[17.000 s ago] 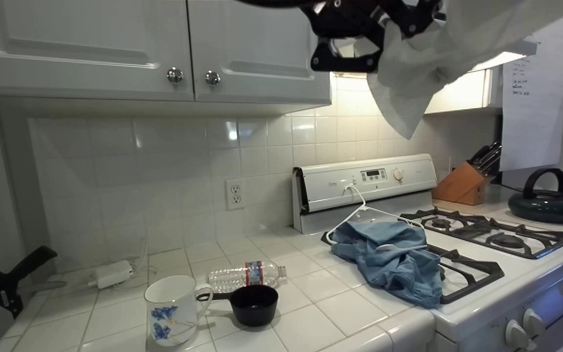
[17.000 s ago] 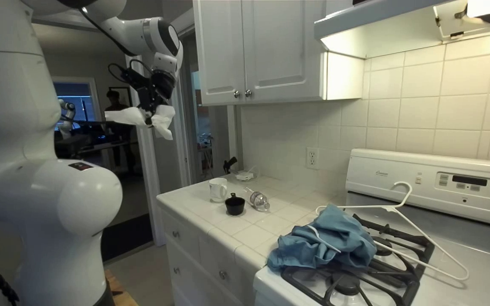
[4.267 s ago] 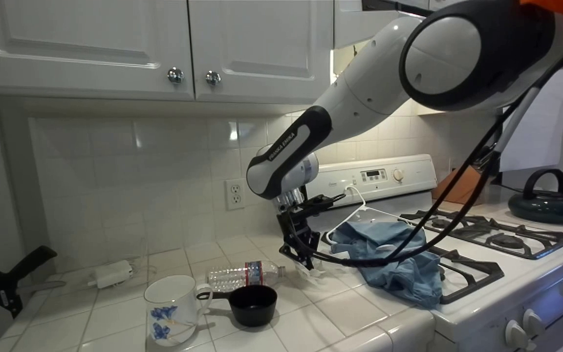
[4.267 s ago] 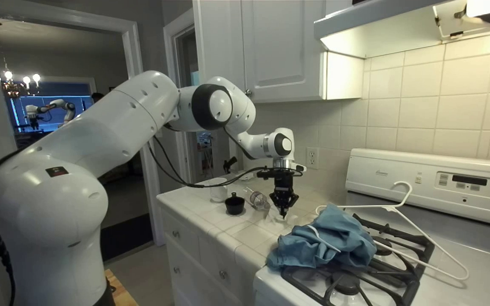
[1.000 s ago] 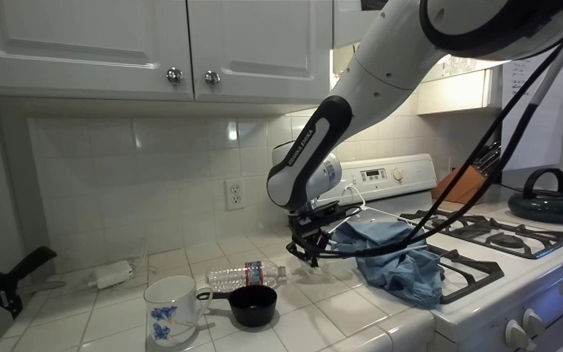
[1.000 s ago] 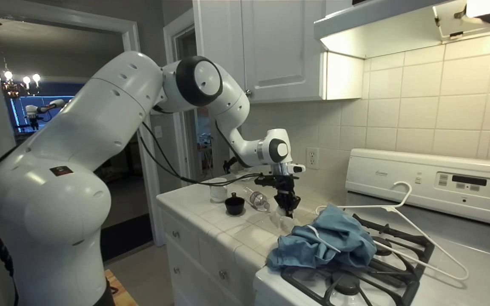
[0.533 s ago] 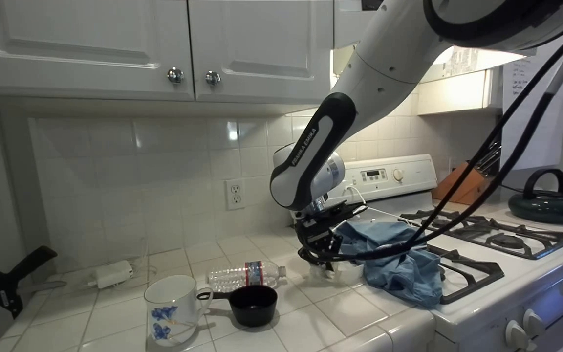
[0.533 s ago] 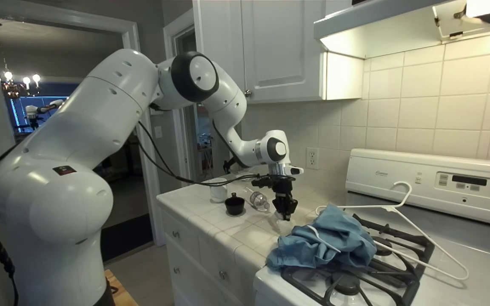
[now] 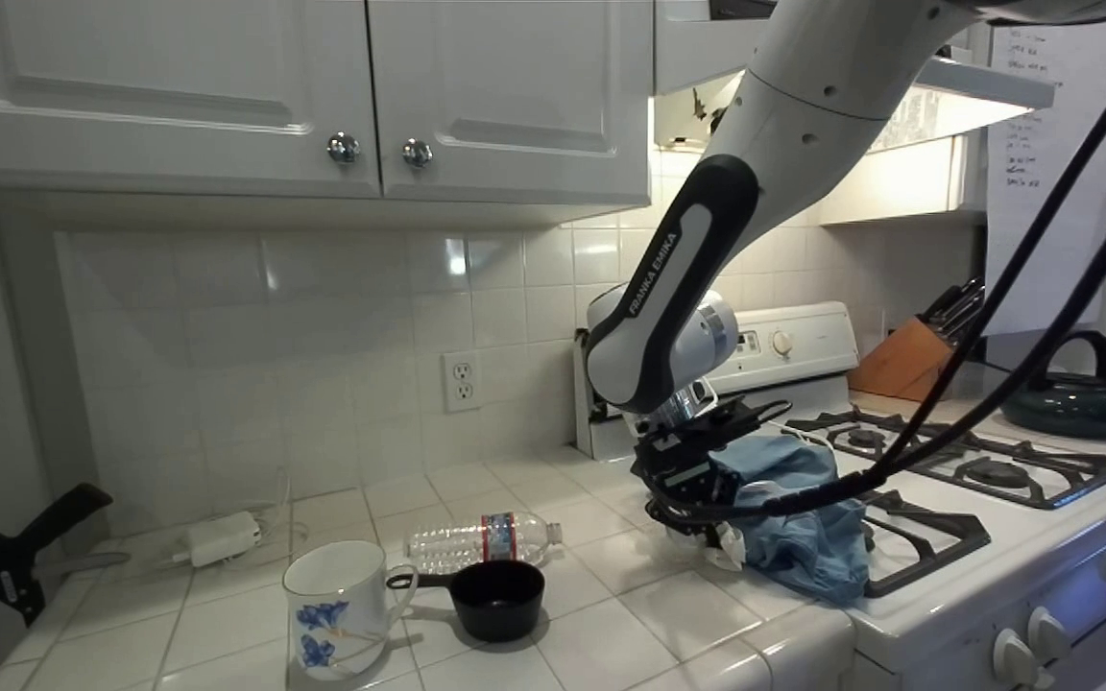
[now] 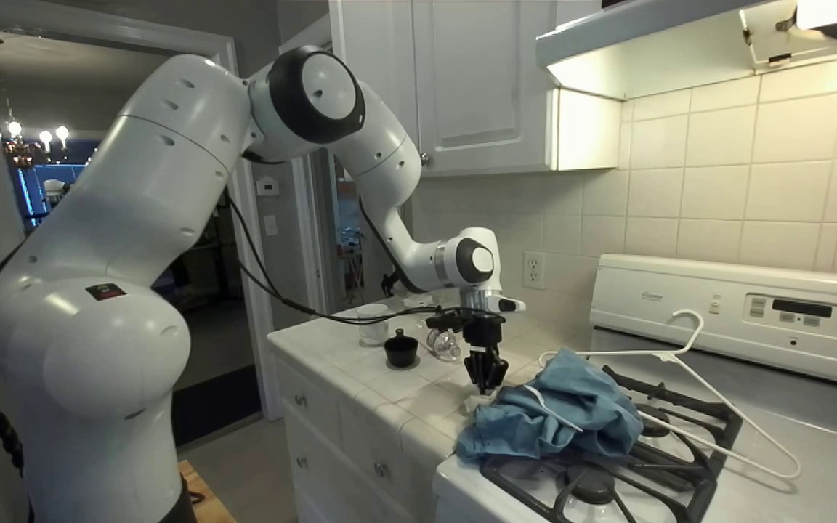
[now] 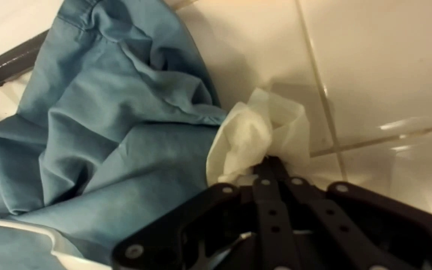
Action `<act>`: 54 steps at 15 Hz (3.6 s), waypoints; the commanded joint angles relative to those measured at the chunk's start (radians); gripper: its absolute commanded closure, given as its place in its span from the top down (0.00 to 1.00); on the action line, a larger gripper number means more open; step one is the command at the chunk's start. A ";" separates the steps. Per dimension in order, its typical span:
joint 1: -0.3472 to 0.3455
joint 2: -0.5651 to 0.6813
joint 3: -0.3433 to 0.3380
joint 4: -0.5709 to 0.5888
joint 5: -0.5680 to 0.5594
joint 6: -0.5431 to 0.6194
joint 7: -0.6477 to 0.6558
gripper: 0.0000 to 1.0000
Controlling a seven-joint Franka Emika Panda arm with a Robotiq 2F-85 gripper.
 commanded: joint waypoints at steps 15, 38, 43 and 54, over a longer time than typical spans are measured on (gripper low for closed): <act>-0.086 -0.442 0.152 -0.412 -0.076 0.231 -0.458 1.00; -0.180 -0.259 0.322 -0.247 -0.028 0.386 -1.279 1.00; -0.197 -0.192 0.347 -0.171 -0.006 0.385 -1.397 1.00; -0.169 -0.048 0.344 -0.017 -0.048 0.389 -1.435 1.00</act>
